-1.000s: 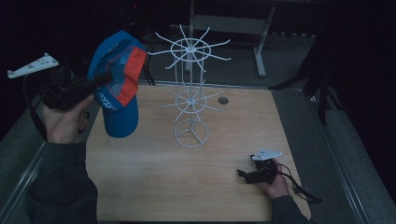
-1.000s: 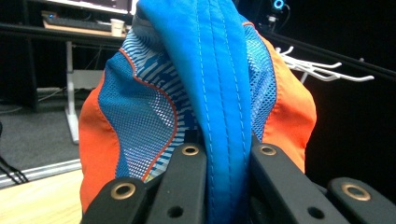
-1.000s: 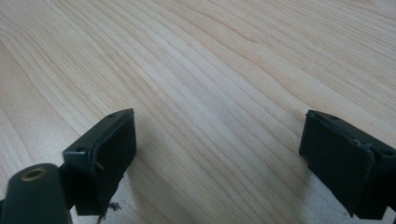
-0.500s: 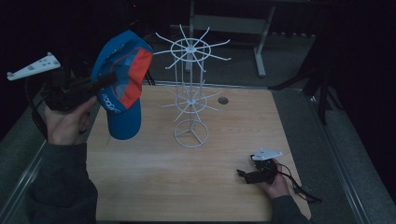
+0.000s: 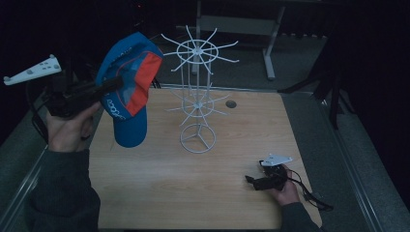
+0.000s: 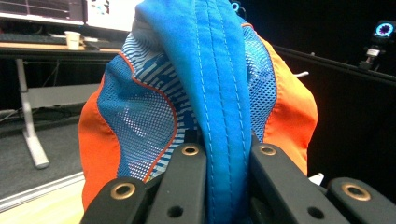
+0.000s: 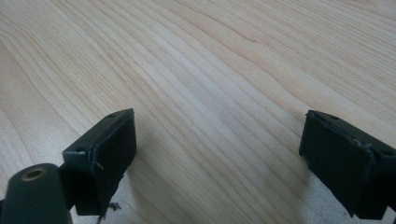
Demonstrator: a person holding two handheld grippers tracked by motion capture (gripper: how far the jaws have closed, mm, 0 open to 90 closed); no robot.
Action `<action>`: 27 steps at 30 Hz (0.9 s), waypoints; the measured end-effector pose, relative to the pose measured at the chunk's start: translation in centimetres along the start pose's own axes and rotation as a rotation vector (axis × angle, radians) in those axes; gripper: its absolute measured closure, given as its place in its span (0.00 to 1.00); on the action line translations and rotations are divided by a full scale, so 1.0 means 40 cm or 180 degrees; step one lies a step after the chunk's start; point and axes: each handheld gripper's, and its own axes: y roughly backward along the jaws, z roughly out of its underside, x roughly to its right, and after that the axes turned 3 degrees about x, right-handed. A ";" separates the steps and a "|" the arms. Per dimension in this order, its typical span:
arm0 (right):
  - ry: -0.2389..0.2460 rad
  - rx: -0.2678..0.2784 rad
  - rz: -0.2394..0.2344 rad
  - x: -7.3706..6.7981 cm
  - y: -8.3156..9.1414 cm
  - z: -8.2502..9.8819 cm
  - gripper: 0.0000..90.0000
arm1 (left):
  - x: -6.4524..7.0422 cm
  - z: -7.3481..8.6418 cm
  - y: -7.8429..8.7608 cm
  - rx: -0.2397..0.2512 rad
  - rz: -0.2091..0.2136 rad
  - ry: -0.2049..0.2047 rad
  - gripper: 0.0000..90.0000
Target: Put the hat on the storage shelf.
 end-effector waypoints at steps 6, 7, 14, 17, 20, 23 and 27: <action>0.0001 0.0000 0.0001 0.000 0.000 0.000 0.12 | 0.002 0.002 0.001 -0.0003 0.0057 -0.0012 0.98; 0.0001 0.0000 0.0001 0.000 0.000 0.000 0.12 | 0.001 0.003 0.001 0.0001 0.0081 -0.0008 0.98; 0.0002 0.0000 0.0001 0.000 0.000 0.000 0.12 | 0.000 0.010 -0.008 -0.0076 0.0142 -0.0023 0.98; 0.0003 0.0001 0.0001 0.000 0.000 0.000 0.12 | -0.001 0.013 -0.016 -0.0143 0.0146 -0.0045 0.98; 0.0006 0.0003 0.0001 0.000 0.000 0.000 0.12 | 0.000 0.017 -0.024 -0.0260 0.0085 -0.0107 0.98; 0.0012 0.0002 0.0003 0.001 0.000 0.000 0.12 | -0.001 0.022 -0.033 -0.0427 -0.0006 -0.0165 0.98; 0.0007 0.0004 0.0001 0.000 0.000 0.000 0.12 | -0.002 0.031 -0.049 -0.0684 -0.0128 -0.0225 0.97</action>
